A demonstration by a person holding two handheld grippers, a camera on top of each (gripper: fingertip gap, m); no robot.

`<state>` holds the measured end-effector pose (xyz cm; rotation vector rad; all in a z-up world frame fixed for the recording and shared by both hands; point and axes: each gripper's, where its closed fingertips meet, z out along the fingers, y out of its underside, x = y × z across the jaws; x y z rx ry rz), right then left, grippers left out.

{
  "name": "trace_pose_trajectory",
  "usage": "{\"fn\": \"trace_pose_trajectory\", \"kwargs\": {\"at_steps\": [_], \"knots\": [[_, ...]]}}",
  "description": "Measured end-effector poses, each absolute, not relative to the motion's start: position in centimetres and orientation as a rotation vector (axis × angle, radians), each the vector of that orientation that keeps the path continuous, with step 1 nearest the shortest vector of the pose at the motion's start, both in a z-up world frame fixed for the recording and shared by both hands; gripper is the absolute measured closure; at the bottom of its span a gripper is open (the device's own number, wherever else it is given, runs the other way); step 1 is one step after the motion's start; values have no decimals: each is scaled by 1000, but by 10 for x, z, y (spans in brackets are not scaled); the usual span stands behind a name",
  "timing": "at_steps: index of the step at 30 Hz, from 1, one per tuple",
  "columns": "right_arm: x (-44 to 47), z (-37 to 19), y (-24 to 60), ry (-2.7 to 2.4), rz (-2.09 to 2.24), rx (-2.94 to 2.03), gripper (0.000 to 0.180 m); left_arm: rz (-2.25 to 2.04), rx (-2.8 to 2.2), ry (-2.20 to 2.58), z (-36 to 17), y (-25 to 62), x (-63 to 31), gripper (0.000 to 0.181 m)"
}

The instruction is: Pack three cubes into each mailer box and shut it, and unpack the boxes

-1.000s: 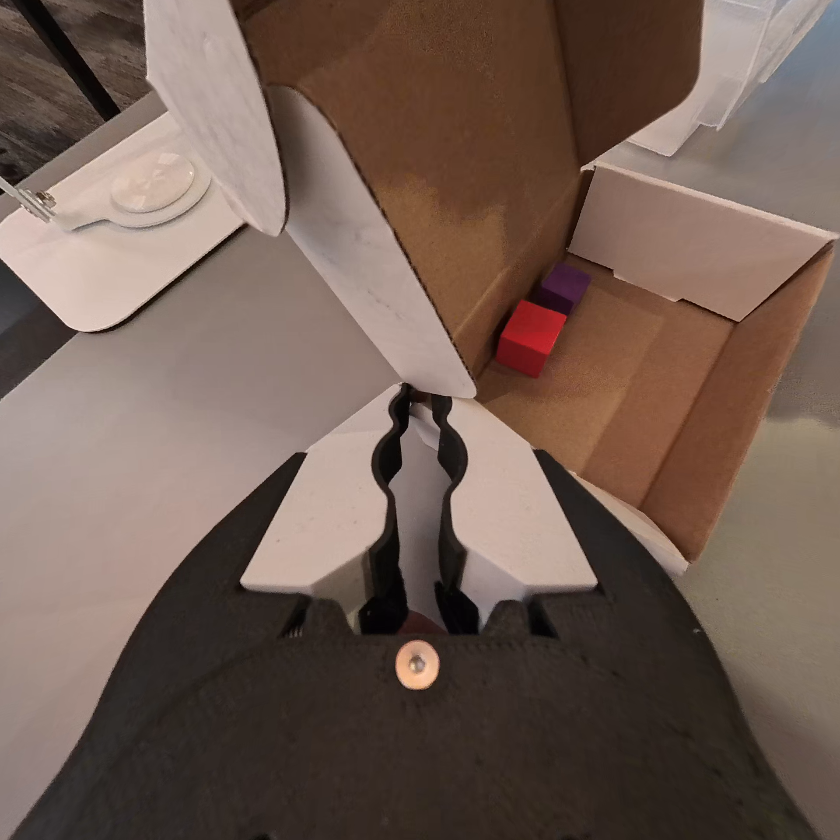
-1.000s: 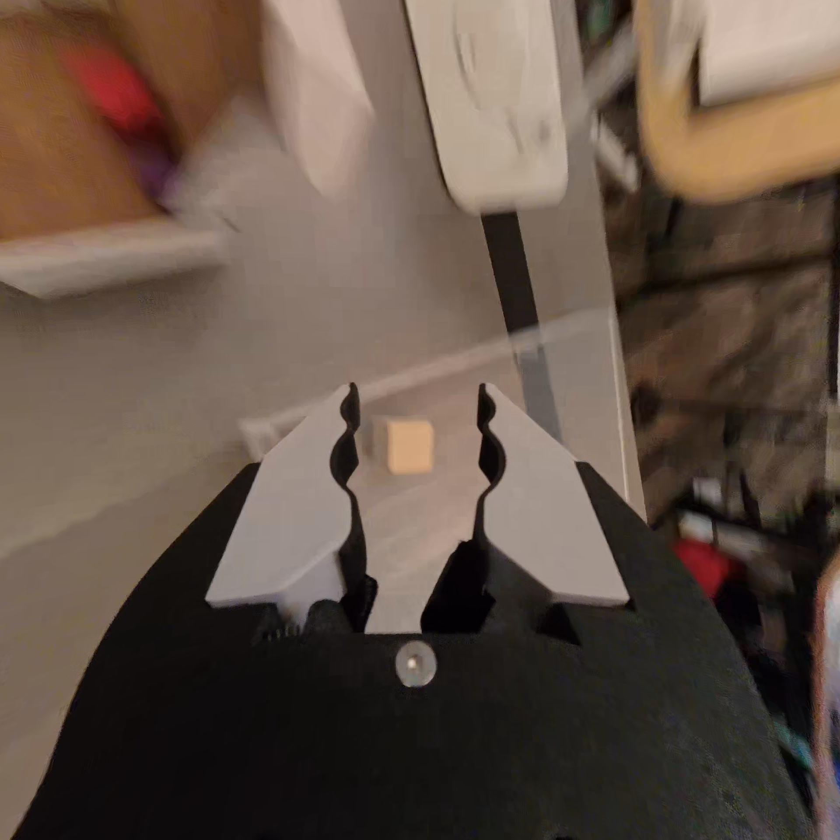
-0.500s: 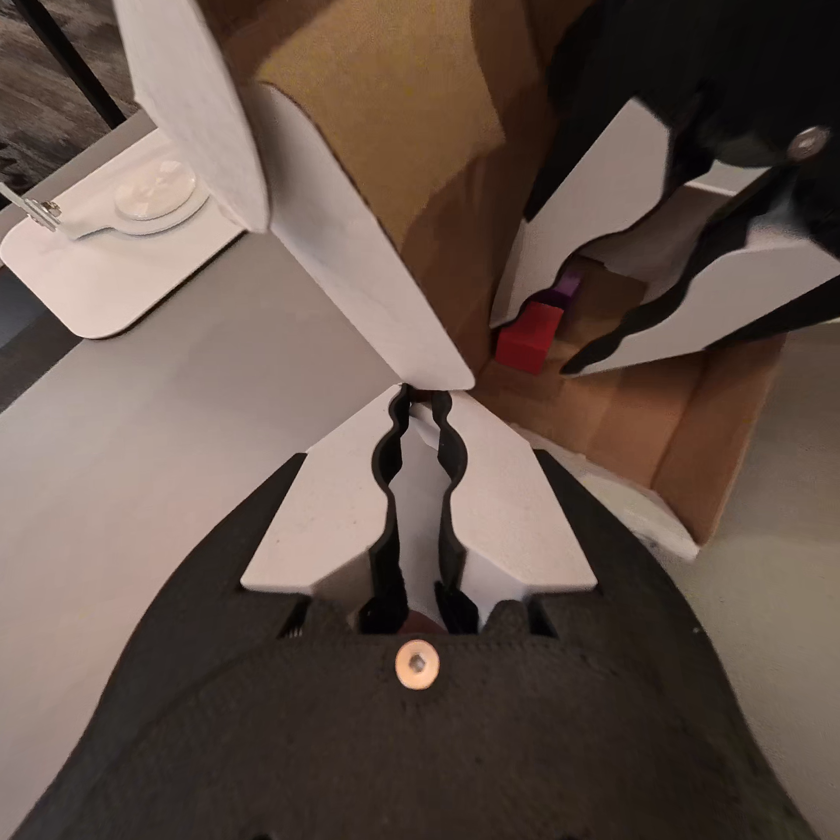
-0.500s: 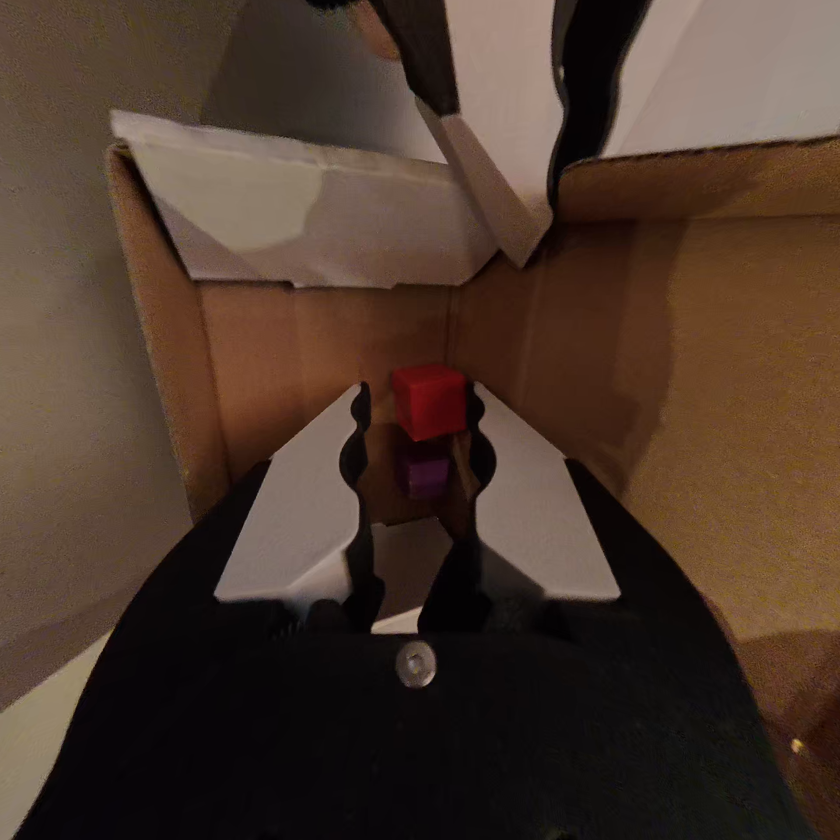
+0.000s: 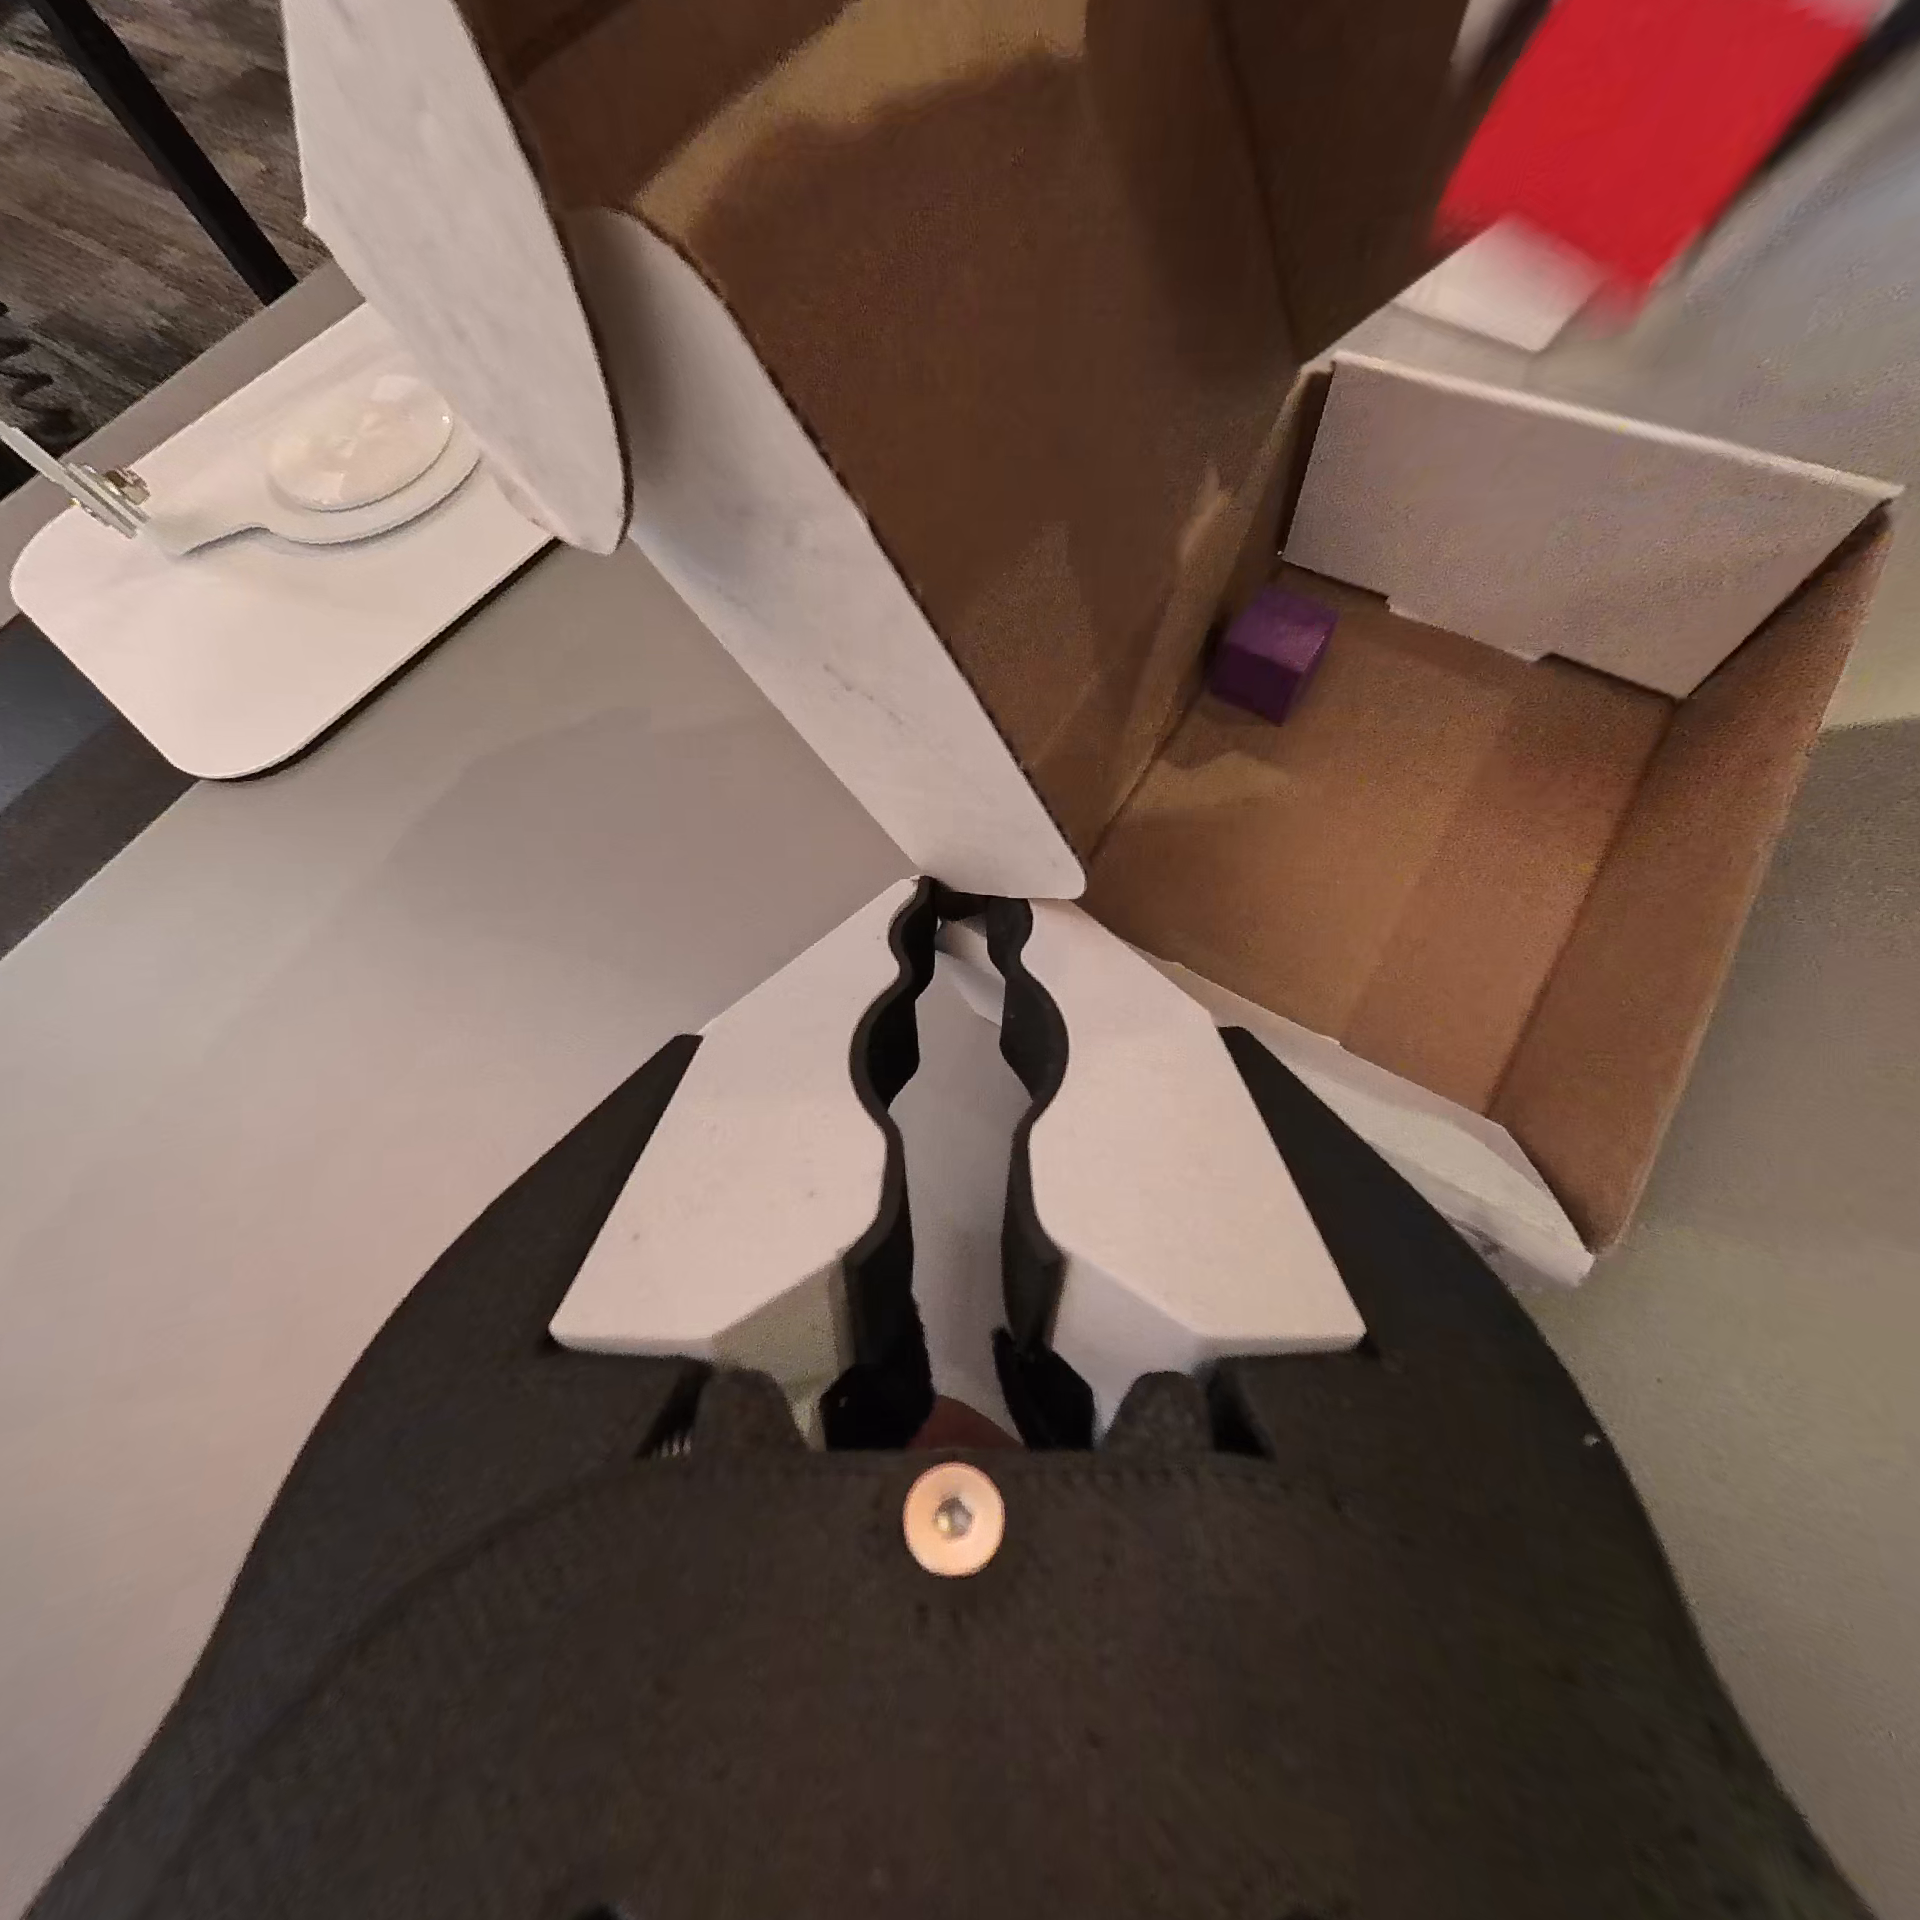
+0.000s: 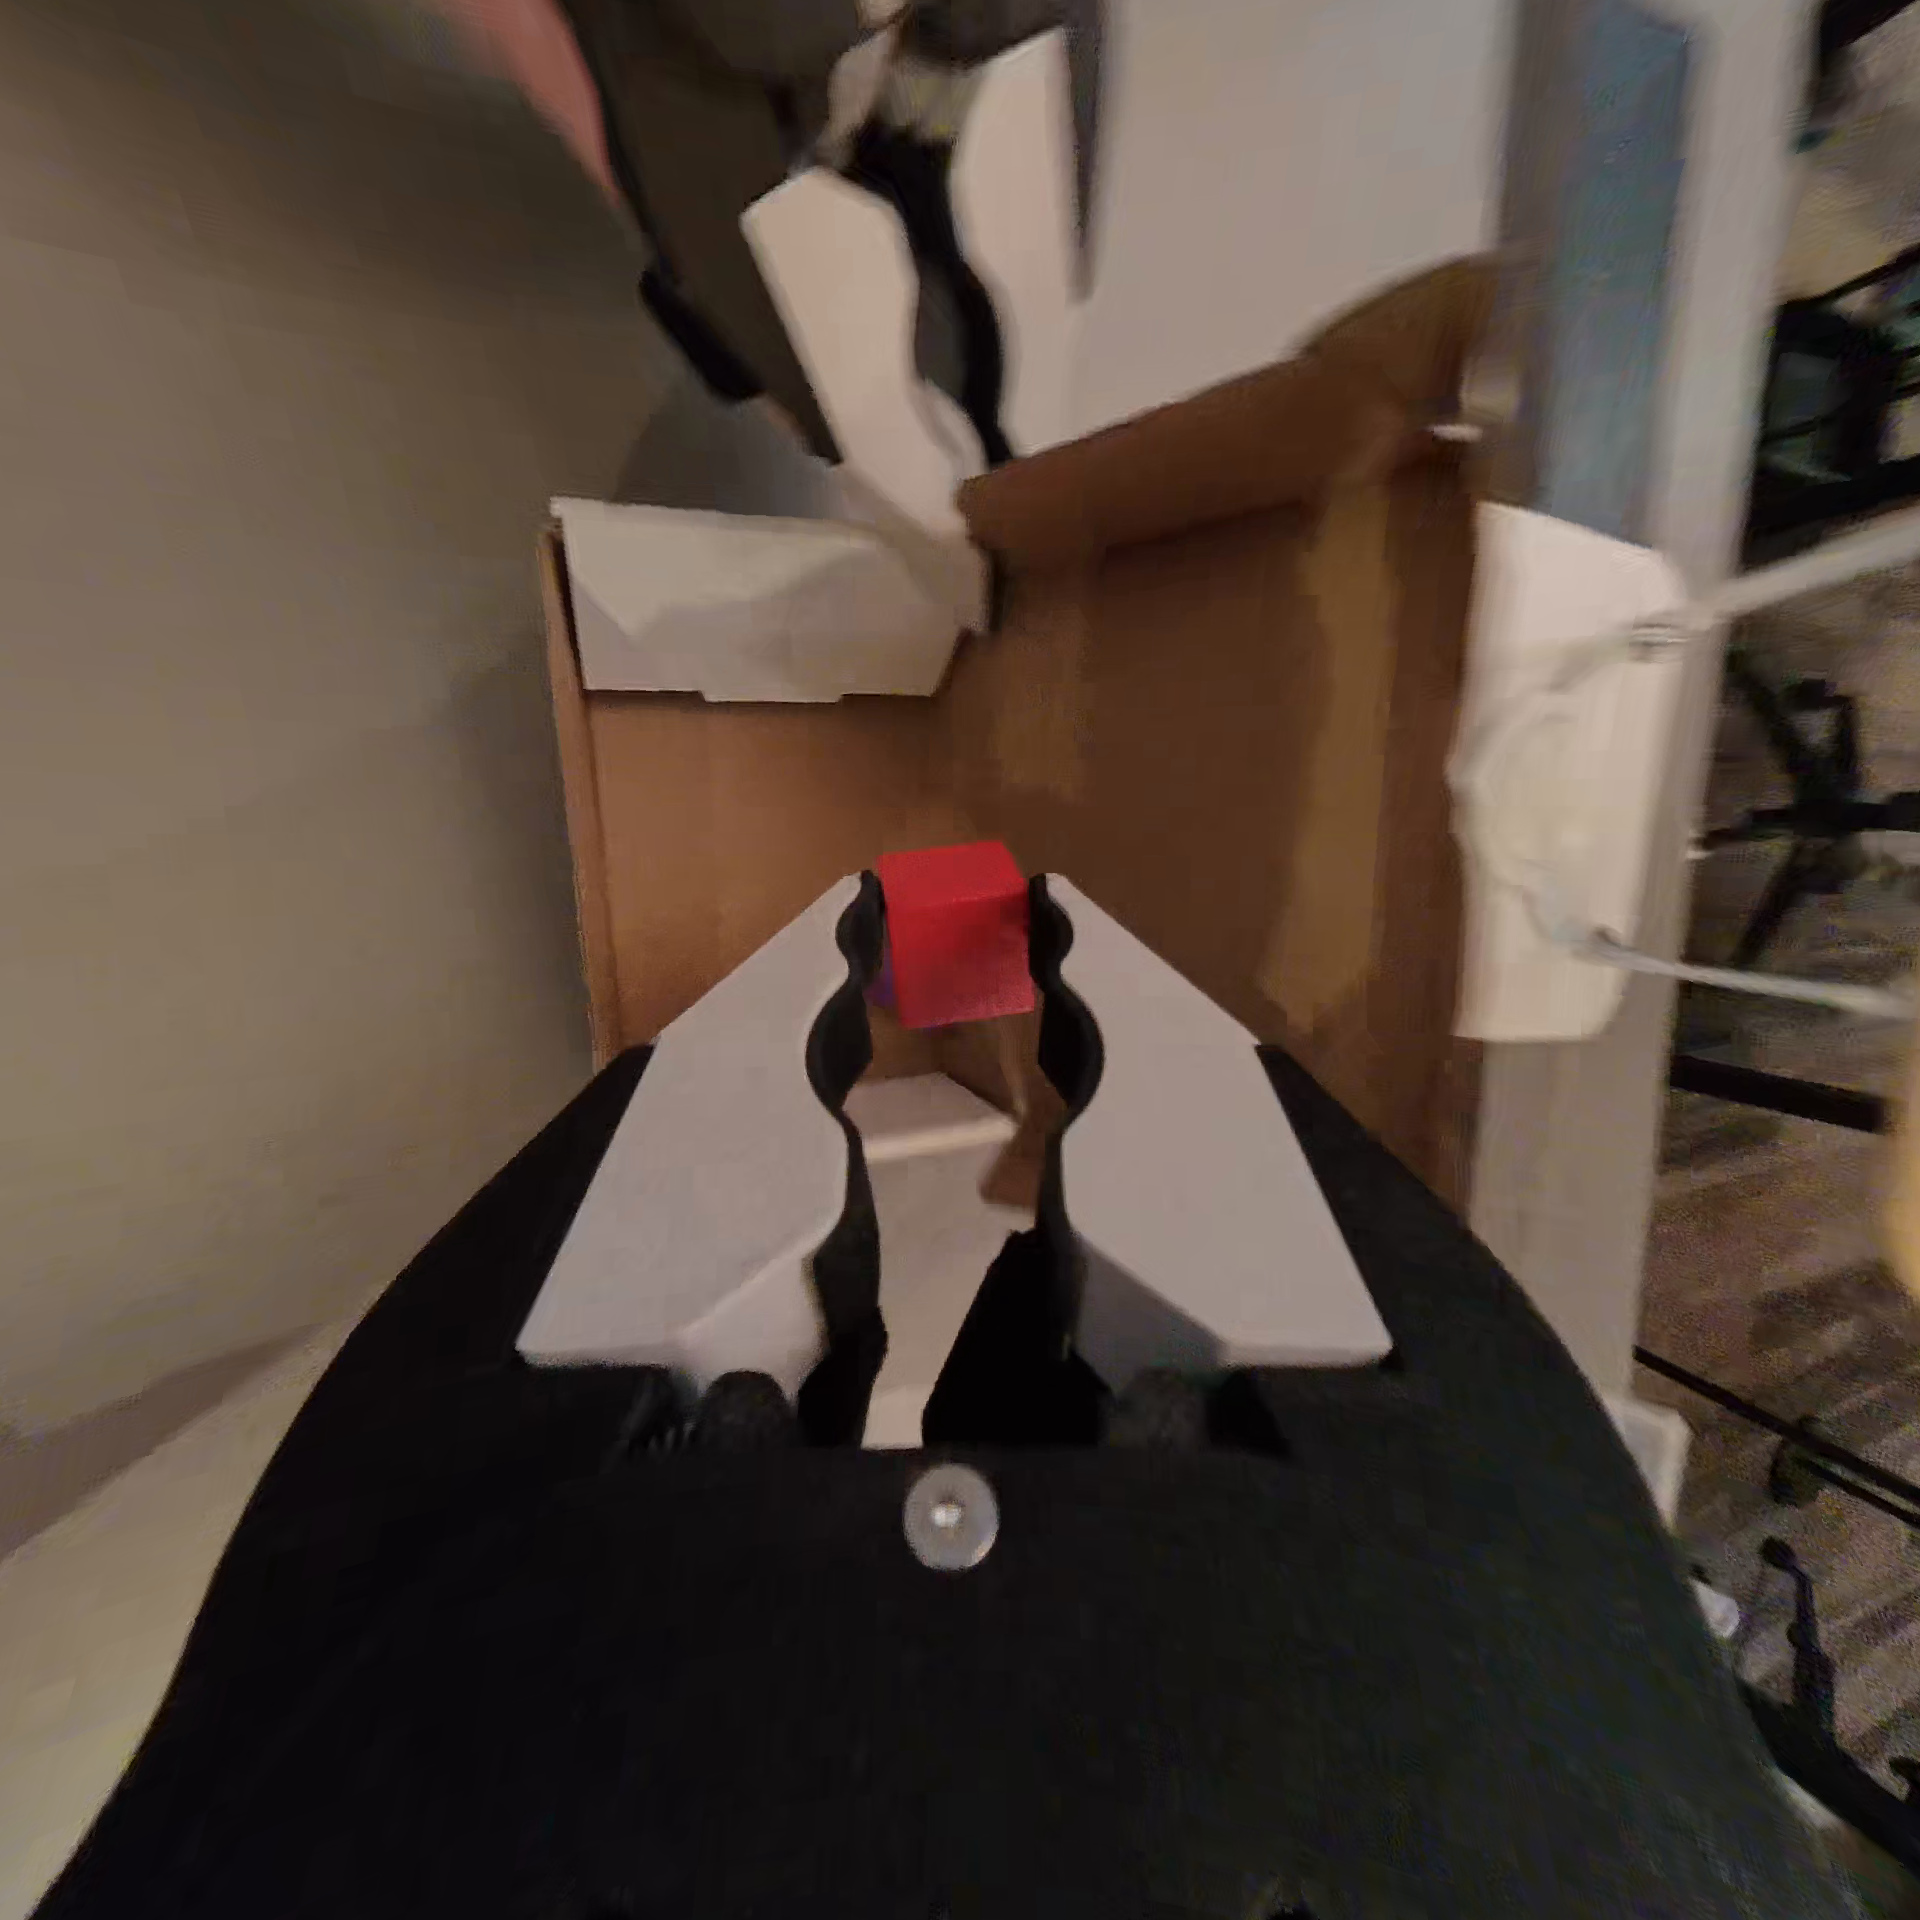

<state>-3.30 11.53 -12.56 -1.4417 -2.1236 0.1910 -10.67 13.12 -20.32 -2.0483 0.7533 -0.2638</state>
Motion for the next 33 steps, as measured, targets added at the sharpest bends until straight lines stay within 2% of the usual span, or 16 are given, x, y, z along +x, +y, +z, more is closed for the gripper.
{"fn": "trace_pose_trajectory", "kwargs": {"at_steps": [3,6,9,13,16,20,22,23,24,27,30,33], "knots": [[7,-72,149,-1964,150,-1477,153,-259,-2048,755,-203,131,-106,174],[67,-55,203,-1837,0,-1630,154,-262,-2049,755,-203,131,-106,173],[136,-86,255,-1771,-170,-1874,154,-265,-2049,754,-203,131,-106,174],[194,-161,281,-1769,-237,-2145,154,-263,-2048,755,-203,132,-106,174],[210,-203,285,-1755,-245,-2247,154,-265,-2048,755,-203,132,-106,173],[214,-229,288,-1775,-290,-2276,153,-270,-2048,754,-203,132,-106,173],[218,-231,288,-1783,-322,-2288,135,-273,-2048,753,-203,132,-106,173],[218,-226,288,-1777,-327,-2278,126,-275,-2048,752,-203,132,-106,173],[217,-215,287,-1763,-336,-2257,126,-275,-2048,752,-203,132,-106,173],[189,-152,271,-1724,-350,-2080,141,-276,-2047,751,-203,132,-106,173],[105,-88,204,-1829,-87,-1758,147,-276,-2047,751,-203,133,-105,173],[36,-83,138,-2040,1,-1541,146,-267,-2045,755,-203,133,-104,173]]}}
